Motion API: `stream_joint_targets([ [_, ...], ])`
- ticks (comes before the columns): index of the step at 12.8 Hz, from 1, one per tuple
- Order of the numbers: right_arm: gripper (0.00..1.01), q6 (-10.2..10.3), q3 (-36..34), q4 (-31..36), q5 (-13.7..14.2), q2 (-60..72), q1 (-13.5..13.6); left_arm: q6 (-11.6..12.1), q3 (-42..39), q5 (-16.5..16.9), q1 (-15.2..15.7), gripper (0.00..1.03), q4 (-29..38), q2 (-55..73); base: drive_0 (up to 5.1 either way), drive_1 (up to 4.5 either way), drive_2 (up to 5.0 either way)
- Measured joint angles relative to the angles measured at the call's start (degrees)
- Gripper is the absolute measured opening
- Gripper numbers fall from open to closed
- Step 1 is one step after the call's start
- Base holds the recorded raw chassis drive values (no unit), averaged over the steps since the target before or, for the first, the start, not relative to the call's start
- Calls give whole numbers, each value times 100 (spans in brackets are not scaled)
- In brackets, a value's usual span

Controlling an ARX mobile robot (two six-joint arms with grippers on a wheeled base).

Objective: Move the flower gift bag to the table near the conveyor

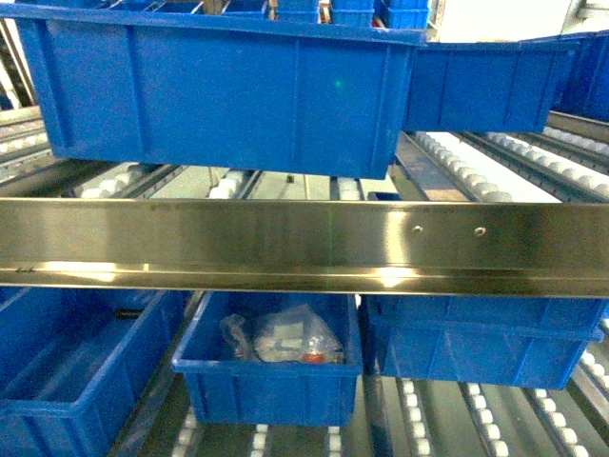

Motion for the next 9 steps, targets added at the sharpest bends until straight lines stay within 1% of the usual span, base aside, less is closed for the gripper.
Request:
stream_joint_targets([
  [9, 3, 0, 0, 9, -7, -2, 0, 0, 0, -2, 2, 2, -4, -7, -486, 260, 260],
])
